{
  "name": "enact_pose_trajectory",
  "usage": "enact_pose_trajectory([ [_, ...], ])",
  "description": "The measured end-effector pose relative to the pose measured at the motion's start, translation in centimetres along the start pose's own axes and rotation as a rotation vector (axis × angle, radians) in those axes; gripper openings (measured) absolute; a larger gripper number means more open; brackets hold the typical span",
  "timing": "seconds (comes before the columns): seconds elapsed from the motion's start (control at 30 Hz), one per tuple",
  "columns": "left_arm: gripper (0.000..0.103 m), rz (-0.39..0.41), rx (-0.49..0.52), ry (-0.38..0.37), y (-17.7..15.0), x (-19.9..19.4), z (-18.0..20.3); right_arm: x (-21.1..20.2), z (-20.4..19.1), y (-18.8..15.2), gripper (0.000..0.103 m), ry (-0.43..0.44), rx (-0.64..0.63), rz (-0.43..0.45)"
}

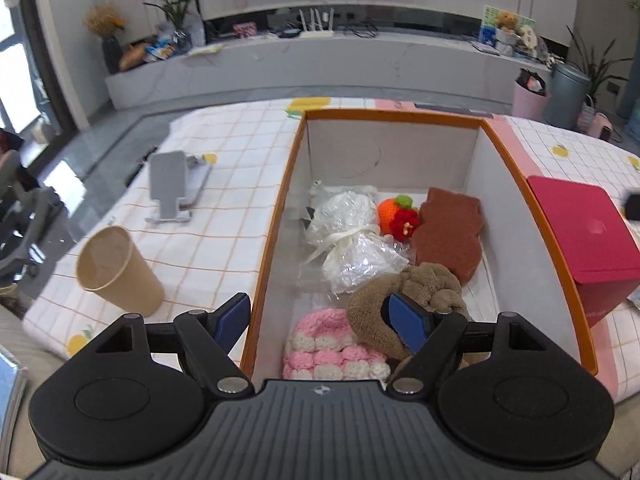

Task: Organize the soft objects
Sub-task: 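Move the right tool back toward the yellow snack bag on the table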

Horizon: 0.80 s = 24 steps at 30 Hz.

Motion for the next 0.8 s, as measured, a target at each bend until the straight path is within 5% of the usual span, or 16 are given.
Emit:
enact_pose_trajectory([
  [0.23, 0.09, 0.148, 0.064, -0.049, 1.0, -4.6, 2.7, -2.3, 6.5, -2.3, 0.096, -0.093, 0.033, 0.028],
  [0.5, 0.09, 0.18, 0.187, -0.191, 0.5, -7.5, 10.1, -3.4, 15.6, -3.3, 0.096, -0.2, 0.238, 0.058],
  [0.8, 0.09, 0.169, 0.29, -0.274, -1.4, -5.8, 19.1, 3.8, 20.4, -8.3, 0.097, -0.162, 0.364, 0.019],
])
Point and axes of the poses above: each gripper's, at about its wrist camera, not at the fingertips, and x roughly the way its jaws point, z to its right, y to its top, the point moved 2 cm from there along x, roughly the way its jaws point, and after that the axes turned 3 degrees about z, right-handed, at the moved point
